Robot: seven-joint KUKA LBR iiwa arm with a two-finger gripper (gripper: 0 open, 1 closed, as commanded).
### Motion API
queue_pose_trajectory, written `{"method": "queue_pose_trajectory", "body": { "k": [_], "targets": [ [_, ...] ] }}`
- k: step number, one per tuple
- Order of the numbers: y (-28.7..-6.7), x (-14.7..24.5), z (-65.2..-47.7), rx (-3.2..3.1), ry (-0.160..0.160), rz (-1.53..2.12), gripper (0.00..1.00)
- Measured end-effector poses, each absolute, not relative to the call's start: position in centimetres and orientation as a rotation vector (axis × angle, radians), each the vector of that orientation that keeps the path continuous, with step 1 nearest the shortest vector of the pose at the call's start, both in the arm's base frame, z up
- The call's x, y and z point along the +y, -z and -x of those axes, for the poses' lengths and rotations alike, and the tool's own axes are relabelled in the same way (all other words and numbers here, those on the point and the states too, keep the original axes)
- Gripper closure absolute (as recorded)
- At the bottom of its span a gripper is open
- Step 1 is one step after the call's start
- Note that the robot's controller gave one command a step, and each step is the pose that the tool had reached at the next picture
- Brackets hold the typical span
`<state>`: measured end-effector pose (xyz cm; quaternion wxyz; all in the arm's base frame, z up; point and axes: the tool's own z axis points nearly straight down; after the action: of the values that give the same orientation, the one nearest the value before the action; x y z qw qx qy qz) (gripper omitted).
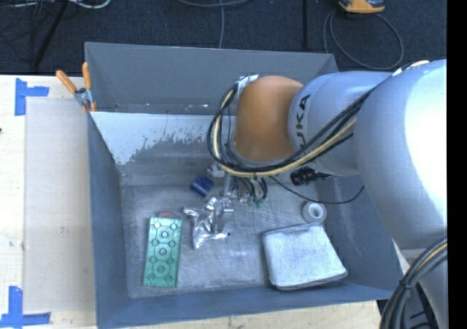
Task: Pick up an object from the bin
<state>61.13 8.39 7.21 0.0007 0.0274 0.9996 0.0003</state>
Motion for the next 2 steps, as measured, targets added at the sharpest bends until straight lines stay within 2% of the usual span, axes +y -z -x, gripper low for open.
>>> {"method": "queue_pose_trajectory", "body": {
  "k": [1,2],
  "targets": [
    [-7.69,8.45,-61.32,3.132,-0.006,-0.09,1.0],
    [-7.46,8.39,-61.28,3.13,-0.005,-0.091,0.0]
  ]
}}
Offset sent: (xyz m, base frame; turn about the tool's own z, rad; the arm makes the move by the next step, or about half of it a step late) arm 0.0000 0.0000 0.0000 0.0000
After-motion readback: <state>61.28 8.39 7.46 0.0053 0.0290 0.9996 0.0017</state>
